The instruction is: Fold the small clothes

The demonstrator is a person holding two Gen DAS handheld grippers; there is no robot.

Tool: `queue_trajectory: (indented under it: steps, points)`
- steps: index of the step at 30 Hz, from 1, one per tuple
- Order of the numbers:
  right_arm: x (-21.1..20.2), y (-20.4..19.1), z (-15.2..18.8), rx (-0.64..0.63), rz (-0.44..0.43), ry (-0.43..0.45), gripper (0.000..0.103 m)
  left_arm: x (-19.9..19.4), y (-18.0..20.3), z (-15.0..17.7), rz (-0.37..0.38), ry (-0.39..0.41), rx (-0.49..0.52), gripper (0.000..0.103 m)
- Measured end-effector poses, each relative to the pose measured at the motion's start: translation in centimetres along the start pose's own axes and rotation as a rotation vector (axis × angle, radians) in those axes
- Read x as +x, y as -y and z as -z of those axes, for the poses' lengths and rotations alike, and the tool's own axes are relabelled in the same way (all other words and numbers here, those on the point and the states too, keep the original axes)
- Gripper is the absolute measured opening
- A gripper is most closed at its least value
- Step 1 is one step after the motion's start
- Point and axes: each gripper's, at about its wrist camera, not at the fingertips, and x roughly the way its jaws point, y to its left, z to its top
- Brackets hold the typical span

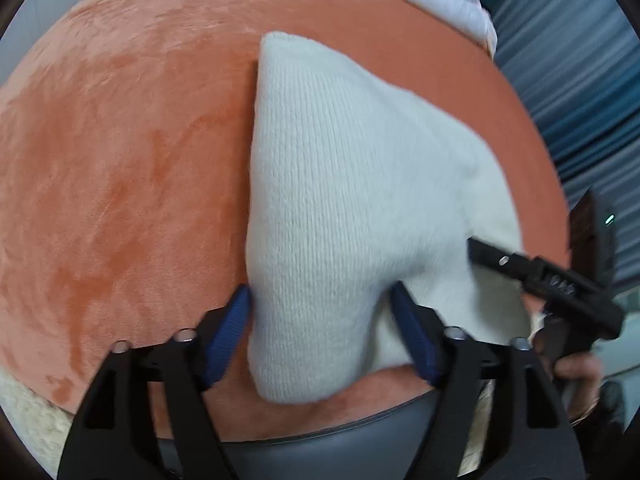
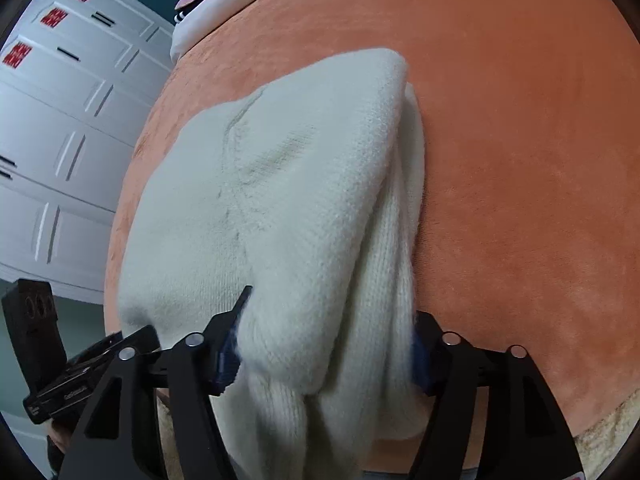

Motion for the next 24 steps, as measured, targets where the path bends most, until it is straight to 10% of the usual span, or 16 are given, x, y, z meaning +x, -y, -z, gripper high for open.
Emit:
queue_trajectory:
  steps: [5, 11, 19, 24]
  points:
    - [1.9, 0.6, -1.1, 0.085, -0.078, -0.005, 0.069, 1.8, -1.7, -1.7, 0.080, 0.006, -0.122, 0.092]
    - [-0.1, -1.2, -1.2, -0.015, -0.036, 0.045, 0.042, 1.2, 0.3, -2.3, 0.053, 0.010, -0.065, 0.069]
    - [-6.5, -0.8, -0.1, -0.038, -0.078, 0.151, 0.040, -2.8, 3.8, -0.5, 0.165, 0.074, -0.011, 0.060]
    - [-6.6, 4.3, 2.3, 0.013, 0.020, 0.085, 0.043, 0.6, 5.9, 1.2, 0.082, 0.041, 0.045, 0.063]
